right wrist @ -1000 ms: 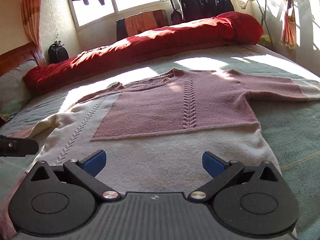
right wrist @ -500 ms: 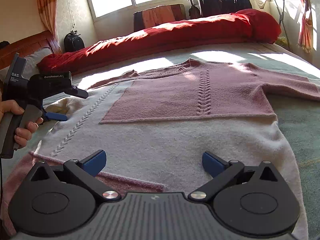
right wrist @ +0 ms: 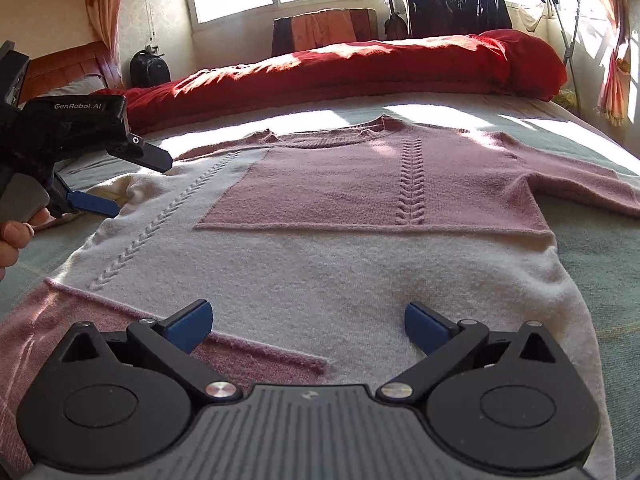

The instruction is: Fold clothes

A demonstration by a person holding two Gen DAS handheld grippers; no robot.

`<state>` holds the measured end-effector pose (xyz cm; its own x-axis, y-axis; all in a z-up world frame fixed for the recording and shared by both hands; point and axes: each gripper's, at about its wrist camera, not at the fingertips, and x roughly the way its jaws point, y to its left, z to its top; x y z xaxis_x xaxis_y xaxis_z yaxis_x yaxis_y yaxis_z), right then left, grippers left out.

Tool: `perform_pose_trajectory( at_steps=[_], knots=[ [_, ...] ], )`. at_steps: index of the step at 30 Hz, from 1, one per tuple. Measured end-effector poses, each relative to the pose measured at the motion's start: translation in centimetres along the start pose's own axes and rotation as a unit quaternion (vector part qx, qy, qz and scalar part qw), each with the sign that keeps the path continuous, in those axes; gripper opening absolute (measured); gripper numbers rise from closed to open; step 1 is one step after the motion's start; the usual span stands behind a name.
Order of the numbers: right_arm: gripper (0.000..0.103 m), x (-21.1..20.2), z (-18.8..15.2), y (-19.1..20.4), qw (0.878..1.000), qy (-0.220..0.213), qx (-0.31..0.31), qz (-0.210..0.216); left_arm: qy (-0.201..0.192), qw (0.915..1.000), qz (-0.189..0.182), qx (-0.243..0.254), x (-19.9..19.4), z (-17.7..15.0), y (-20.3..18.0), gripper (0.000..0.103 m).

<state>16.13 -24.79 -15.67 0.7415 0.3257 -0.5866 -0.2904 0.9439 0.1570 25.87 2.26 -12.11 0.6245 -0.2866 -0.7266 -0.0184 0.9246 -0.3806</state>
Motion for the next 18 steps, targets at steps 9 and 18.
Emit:
perform_pose_trajectory(
  at_steps=[9, 18],
  knots=[
    [0.103, -0.1, 0.2, -0.1, 1.000, 0.011, -0.003, 0.005, 0.035, 0.9991, 0.023, 0.000, 0.6, -2.2, 1.5, 0.102],
    [0.103, -0.2, 0.3, -0.4, 1.000, 0.016, 0.006, 0.013, 0.032, 0.9991, 0.024, -0.013, 0.9, 0.8, 0.3, 0.102]
  ],
)
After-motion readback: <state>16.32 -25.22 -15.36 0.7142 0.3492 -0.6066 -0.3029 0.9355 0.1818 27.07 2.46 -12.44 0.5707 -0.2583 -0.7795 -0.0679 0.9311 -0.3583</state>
